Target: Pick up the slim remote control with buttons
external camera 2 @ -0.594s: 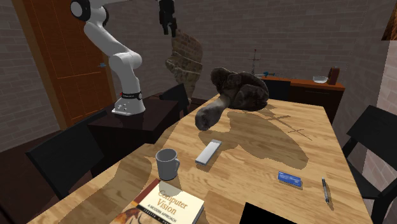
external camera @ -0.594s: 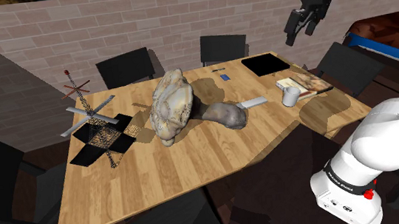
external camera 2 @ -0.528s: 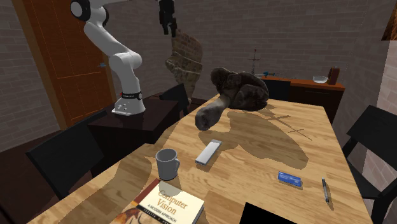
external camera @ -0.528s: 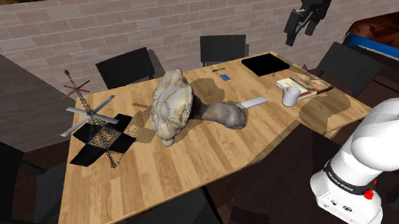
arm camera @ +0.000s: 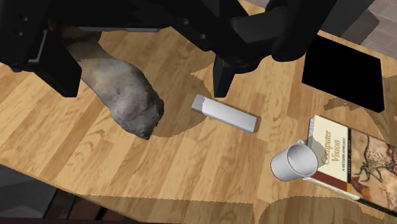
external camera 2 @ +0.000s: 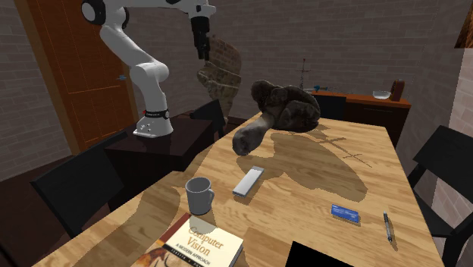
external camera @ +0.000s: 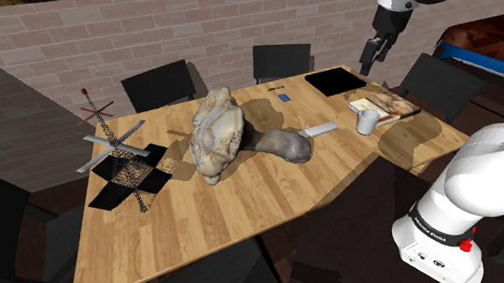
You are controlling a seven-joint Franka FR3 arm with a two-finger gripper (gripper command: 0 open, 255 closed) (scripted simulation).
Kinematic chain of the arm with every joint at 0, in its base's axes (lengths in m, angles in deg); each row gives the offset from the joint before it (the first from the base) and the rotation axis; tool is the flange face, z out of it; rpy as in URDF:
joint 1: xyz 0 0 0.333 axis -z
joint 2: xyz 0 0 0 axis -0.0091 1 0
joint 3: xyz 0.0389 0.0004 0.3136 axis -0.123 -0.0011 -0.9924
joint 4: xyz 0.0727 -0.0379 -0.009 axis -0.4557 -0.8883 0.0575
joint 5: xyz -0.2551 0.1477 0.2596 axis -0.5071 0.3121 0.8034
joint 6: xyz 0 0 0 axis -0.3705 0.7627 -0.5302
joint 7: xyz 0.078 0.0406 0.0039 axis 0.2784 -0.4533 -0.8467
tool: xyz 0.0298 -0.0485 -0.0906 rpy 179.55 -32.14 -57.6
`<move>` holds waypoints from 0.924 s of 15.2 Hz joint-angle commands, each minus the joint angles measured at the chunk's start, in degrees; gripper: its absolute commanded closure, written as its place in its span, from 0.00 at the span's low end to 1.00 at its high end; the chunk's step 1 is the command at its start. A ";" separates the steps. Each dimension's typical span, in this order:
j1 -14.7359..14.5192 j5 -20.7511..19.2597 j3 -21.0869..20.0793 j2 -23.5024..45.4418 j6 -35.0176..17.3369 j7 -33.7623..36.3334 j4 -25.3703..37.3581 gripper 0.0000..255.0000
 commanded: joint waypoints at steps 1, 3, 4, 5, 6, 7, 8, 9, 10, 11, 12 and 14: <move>-0.33 -1.40 2.72 1.34 -3.65 -4.05 -2.08 0.00; -0.68 -2.65 5.43 3.33 -7.20 -7.90 -3.50 0.00; -0.90 -3.24 6.81 4.51 -9.00 -9.83 -4.06 0.00; -1.12 -3.77 8.19 5.81 -10.83 -11.78 -4.52 0.00; -1.38 -4.24 9.57 7.22 -12.68 -13.74 -4.89 0.00; -1.69 -4.66 10.98 8.75 -14.54 -15.71 -5.16 0.00; -2.04 -5.01 12.39 10.40 -16.41 -17.70 -5.33 0.00; -2.45 -5.26 13.82 12.15 -18.29 -19.73 -5.41 0.00; -2.92 -5.42 15.26 14.00 -20.17 -21.78 -5.39 0.00; -3.43 -5.45 16.69 15.96 -22.05 -23.90 -5.27 0.00; -4.01 -5.33 18.13 18.03 -23.92 -26.07 -5.07 0.00; -5.34 -4.58 21.01 22.45 -27.64 -30.65 -4.39 0.00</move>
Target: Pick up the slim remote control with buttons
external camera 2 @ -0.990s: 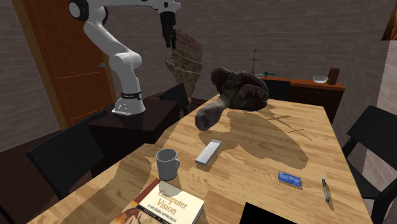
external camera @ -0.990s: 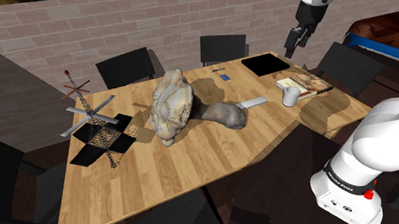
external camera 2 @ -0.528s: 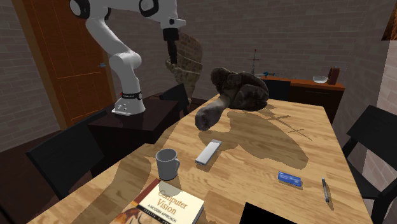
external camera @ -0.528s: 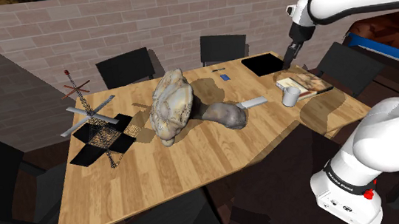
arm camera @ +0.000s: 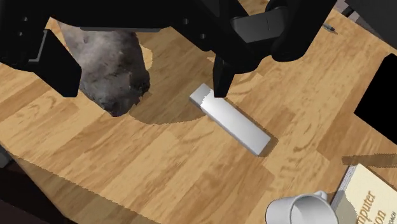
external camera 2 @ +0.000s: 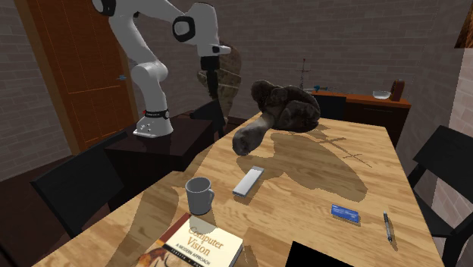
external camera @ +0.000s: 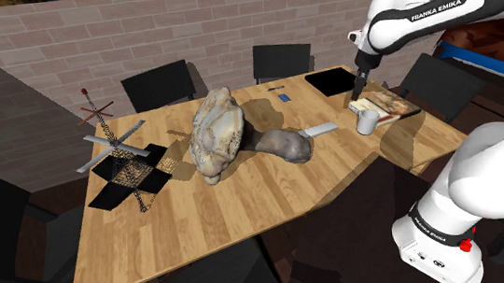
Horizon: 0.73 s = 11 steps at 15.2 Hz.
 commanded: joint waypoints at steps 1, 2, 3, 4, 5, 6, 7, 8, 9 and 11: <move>-1.50 0.99 3.10 4.83 -4.12 -5.08 0.74 0.00; -2.35 1.91 4.55 7.28 -5.92 -7.65 1.29 0.00; -3.24 3.12 5.96 9.84 -7.67 -10.38 1.93 0.00; -4.18 4.64 7.34 12.50 -9.37 -13.29 2.64 0.00; -5.15 6.52 8.67 15.27 -11.00 -16.41 3.44 0.00; -6.08 8.80 9.88 18.16 -12.54 -19.78 4.32 0.00; -6.86 11.50 10.84 21.17 -13.96 -23.40 5.29 0.00; -7.41 14.59 11.50 24.27 -15.22 -27.25 6.36 0.00; -7.67 17.97 11.81 27.44 -16.30 -31.27 7.54 0.00; -6.90 24.87 10.96 33.72 -17.87 -39.25 10.24 0.00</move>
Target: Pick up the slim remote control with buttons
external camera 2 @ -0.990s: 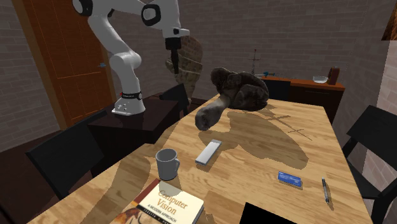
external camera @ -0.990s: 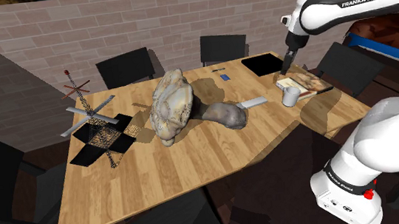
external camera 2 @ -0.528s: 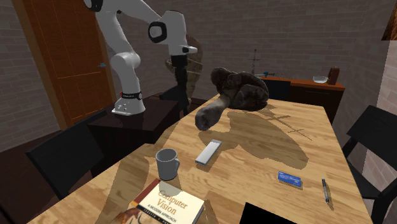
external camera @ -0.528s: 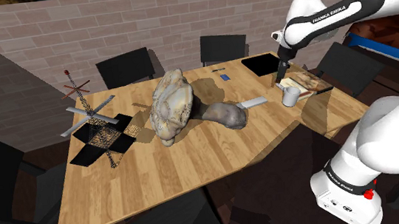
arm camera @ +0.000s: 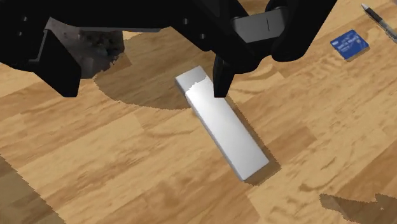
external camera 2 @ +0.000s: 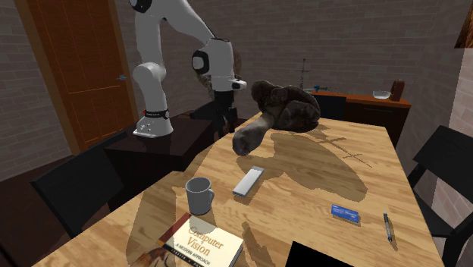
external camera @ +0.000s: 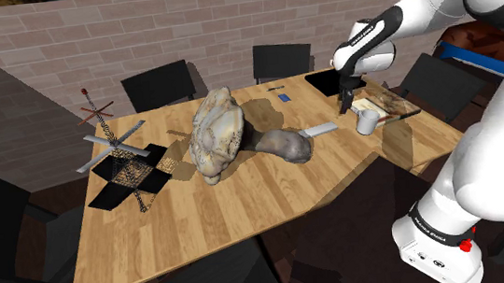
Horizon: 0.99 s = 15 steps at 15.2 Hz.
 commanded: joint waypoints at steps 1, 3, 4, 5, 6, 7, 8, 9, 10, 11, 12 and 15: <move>1.24 6.37 -1.49 5.67 -1.27 -7.61 2.55 0.00; 3.95 11.46 -4.33 11.19 -2.04 -14.05 5.77 0.00; 5.45 13.44 -5.89 13.76 -2.33 -16.81 7.48 0.00; 6.92 15.11 -7.41 16.25 -2.57 -19.33 9.24 0.00; 8.32 16.51 -8.86 18.66 -2.77 -21.62 11.05 0.00; 9.69 17.65 -10.28 21.00 -2.93 -23.69 12.92 0.00; 11.00 18.55 -11.64 23.30 -3.06 -25.58 14.83 0.00; 12.20 19.29 -12.89 25.56 -3.16 -27.32 16.80 0.00; 13.39 19.81 -14.12 27.79 -3.23 -28.88 18.81 0.00; 14.47 20.20 -15.24 30.01 -3.25 -30.33 20.87 0.00; 15.46 20.48 -16.26 32.22 -3.24 -31.67 23.00 0.00; 17.84 20.63 -18.73 38.21 -2.99 -34.80 29.07 0.00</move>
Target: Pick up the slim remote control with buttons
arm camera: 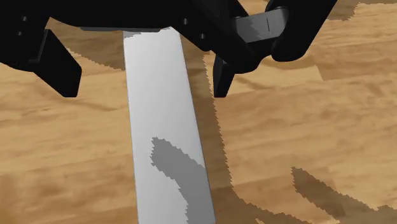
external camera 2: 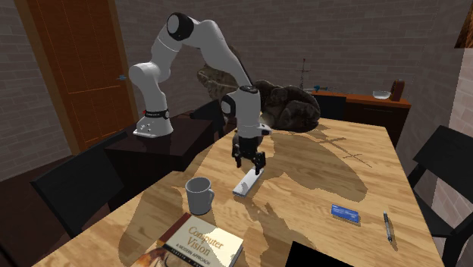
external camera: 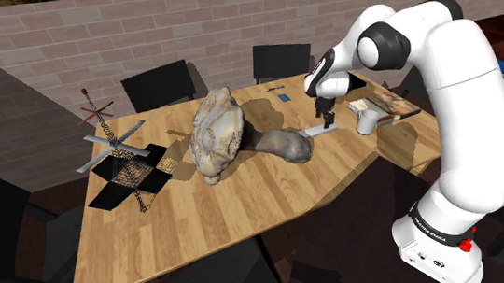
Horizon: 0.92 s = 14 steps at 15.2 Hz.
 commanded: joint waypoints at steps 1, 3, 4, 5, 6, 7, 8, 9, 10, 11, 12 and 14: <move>0.76 0.29 -1.13 2.53 -0.40 -1.00 2.11 0.00; 1.21 0.76 -1.71 3.84 -1.19 -1.29 2.66 0.00; 1.43 0.99 -1.99 4.51 -1.58 -1.43 2.96 0.00; 1.65 1.21 -2.28 5.18 -1.97 -1.57 3.27 0.00; 1.87 1.42 -2.56 5.85 -2.34 -1.70 3.59 0.00; 2.09 1.63 -2.84 6.53 -2.72 -1.83 3.93 0.00; 2.22 1.74 -3.00 6.92 -2.93 -1.90 4.13 0.00; 2.22 1.75 -3.00 6.92 -2.93 -1.90 4.12 0.00; 2.11 1.73 -2.96 6.66 -2.99 -1.88 3.80 1.00; 2.10 1.73 -2.96 6.67 -2.98 -1.87 3.82 1.00; 2.08 1.73 -2.96 6.65 -2.98 -1.85 3.80 1.00; 2.08 1.73 -2.95 6.65 -2.98 -1.85 3.80 1.00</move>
